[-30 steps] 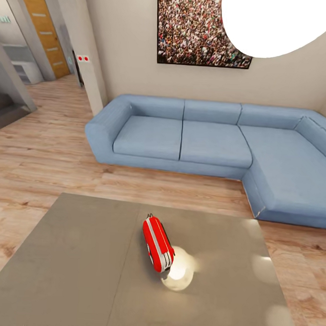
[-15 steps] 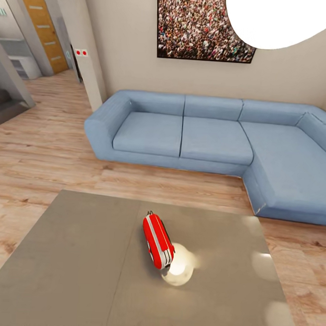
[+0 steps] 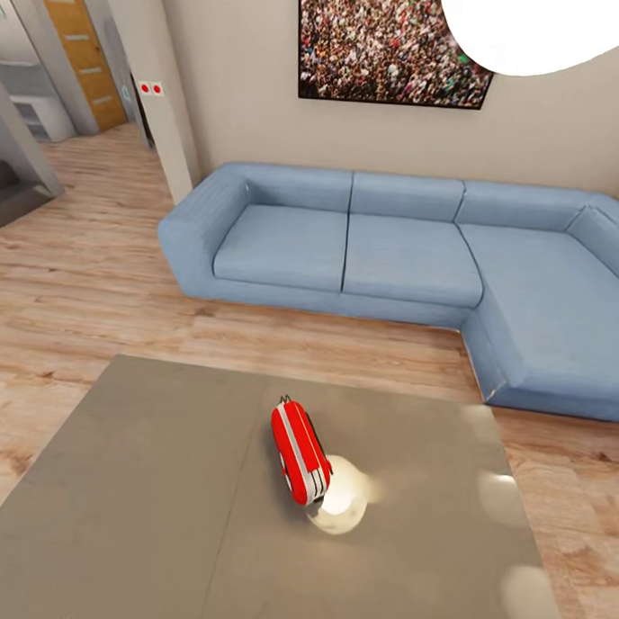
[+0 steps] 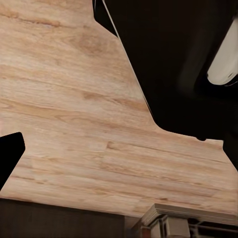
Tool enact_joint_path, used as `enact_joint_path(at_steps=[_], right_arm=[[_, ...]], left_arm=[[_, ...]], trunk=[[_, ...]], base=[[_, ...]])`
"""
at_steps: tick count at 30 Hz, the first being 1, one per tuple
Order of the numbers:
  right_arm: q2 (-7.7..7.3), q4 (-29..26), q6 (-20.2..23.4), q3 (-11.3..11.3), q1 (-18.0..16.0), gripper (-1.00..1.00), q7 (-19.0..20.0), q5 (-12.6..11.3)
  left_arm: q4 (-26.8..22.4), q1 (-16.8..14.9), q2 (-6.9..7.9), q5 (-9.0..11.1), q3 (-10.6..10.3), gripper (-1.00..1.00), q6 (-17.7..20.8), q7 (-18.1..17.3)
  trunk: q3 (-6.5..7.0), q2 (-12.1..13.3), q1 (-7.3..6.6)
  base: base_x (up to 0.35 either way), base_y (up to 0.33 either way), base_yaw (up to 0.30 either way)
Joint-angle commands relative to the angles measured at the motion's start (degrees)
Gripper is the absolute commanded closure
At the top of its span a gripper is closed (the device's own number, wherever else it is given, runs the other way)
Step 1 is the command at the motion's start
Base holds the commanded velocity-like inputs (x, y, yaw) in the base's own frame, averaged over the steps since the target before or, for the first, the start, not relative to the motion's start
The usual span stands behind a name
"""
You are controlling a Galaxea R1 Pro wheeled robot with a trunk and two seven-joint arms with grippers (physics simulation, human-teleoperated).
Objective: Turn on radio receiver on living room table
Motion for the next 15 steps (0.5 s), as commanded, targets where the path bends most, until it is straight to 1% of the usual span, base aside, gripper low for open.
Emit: enact_joint_path(at_steps=[1, 15], right_arm=[[0.00, 0.00, 0.00, 0.00, 0.00, -1.00, 0.00, 0.00], [0.00, -0.01, 0.00, 0.00, 0.00, -1.00, 0.02, 0.00]], left_arm=[[0.00, 0.00, 0.00, 0.00, -0.01, -1.00, 0.00, 0.00], [0.00, 0.00, 0.02, 0.00, 0.01, -1.00, 0.00, 0.00]], trunk=[[-0.09, 0.00, 0.00], [-1.38, 0.00, 0.00]], base=[[0.000, 0.000, 0.000], [0.000, 0.000, 0.000]])
